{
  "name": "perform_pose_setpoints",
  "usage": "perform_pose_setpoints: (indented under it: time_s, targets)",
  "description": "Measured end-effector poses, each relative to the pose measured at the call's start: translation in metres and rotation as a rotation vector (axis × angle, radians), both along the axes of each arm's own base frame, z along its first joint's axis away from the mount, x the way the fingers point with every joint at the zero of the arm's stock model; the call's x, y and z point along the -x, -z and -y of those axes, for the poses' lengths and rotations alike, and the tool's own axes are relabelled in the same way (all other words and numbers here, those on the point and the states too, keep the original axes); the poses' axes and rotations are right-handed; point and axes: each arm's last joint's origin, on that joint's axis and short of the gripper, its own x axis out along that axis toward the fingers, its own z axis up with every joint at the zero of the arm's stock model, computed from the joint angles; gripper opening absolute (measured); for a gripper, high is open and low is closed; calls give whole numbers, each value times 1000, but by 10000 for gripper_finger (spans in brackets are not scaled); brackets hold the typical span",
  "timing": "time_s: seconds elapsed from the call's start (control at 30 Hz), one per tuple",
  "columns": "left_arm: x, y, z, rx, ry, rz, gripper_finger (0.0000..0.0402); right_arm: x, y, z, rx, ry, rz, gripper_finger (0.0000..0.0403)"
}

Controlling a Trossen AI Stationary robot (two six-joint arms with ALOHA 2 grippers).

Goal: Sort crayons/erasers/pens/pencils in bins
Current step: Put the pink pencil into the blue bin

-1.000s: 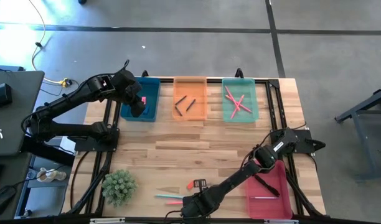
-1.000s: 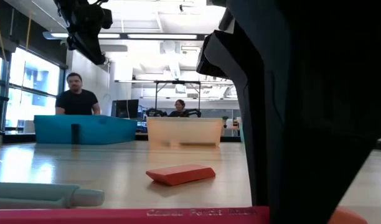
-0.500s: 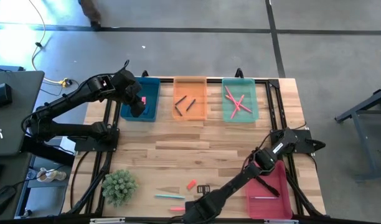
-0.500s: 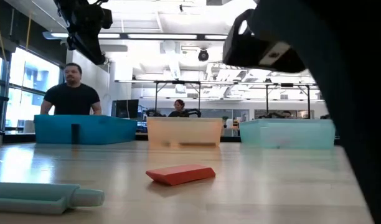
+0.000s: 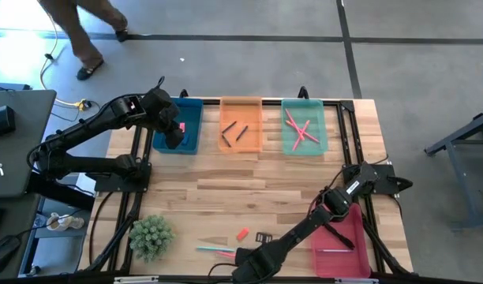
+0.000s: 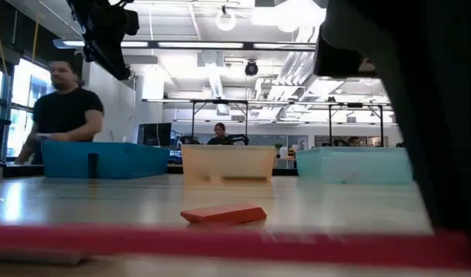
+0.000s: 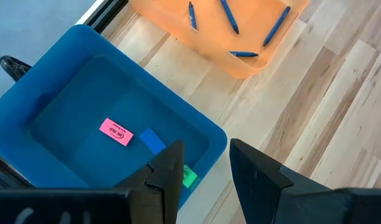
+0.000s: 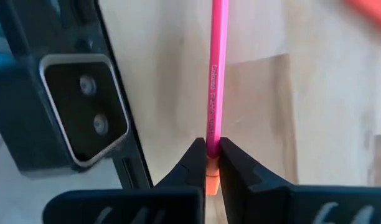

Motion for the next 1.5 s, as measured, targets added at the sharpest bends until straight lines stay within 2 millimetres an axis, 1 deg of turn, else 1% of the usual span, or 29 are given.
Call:
perform_pose_setpoints:
  time_s: [0.27,0.43,0.7,0.83,1.13,1.27,1.33,1.5]
  targets:
    - [0,0,0,1,1,1,117,-2,-18,14,76,96,58,5]
    - [0,0,0,2,2,3,117,-4,-35,26,135,151,112,5]
    - [0,0,0,1,2,2,117,-7,-54,46,222,219,174,5]
    - [0,0,0,2,2,2,117,-6,-68,63,304,266,196,5]
    - [0,0,0,2,3,2,117,-3,-101,114,471,338,183,5]
    - [0,0,0,-5,17,-3,117,-4,-114,132,523,350,215,5]
    - [0,0,0,-8,24,-6,117,-6,-117,140,543,350,222,5]
    - [0,0,0,-9,25,-6,117,-7,-113,164,584,331,166,5]
